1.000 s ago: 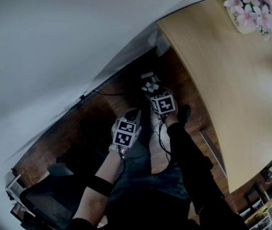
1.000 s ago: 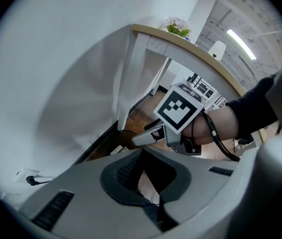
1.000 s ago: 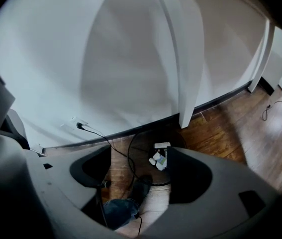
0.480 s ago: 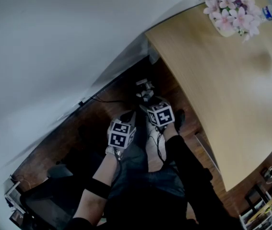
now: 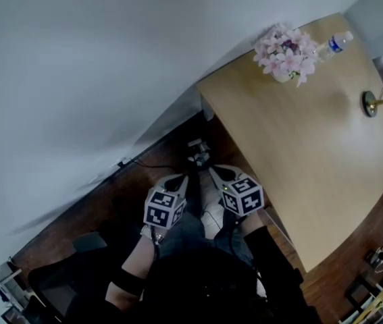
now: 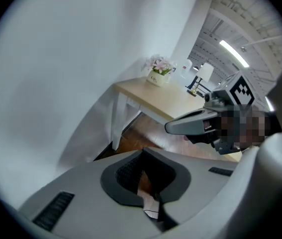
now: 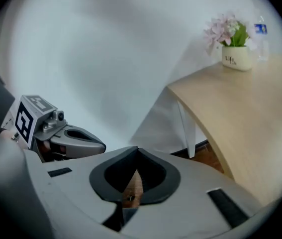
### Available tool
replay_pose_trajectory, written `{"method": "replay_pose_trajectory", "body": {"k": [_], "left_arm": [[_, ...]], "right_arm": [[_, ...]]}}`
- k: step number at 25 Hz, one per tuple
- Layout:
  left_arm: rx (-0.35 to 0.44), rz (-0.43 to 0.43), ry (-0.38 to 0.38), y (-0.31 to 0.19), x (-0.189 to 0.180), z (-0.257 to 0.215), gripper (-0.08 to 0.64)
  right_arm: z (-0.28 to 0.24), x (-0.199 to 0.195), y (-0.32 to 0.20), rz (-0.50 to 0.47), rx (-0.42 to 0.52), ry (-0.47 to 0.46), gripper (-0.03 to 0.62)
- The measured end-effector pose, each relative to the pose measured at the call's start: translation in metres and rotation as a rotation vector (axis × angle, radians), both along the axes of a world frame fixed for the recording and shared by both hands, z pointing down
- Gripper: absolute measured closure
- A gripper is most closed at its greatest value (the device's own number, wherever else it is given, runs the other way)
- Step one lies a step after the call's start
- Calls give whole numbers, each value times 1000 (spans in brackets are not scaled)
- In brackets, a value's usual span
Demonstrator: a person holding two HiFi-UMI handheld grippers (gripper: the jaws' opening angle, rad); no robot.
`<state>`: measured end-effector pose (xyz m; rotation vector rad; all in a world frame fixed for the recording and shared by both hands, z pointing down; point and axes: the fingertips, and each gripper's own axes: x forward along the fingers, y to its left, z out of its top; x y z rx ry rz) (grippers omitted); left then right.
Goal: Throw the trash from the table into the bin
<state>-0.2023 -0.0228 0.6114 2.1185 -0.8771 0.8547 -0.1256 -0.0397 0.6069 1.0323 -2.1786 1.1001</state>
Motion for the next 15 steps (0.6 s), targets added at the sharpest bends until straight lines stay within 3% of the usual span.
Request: {"method": "replay_pose_trajectory", "body": {"k": [7,15], "left_arm": [[64,92,40,11,21,-78,557],[147,193,80,6,66,-125,557]], "right_arm": [[-78,15,16,26,68,-3,591],[-125,82,32,162,136,30,591]]}}
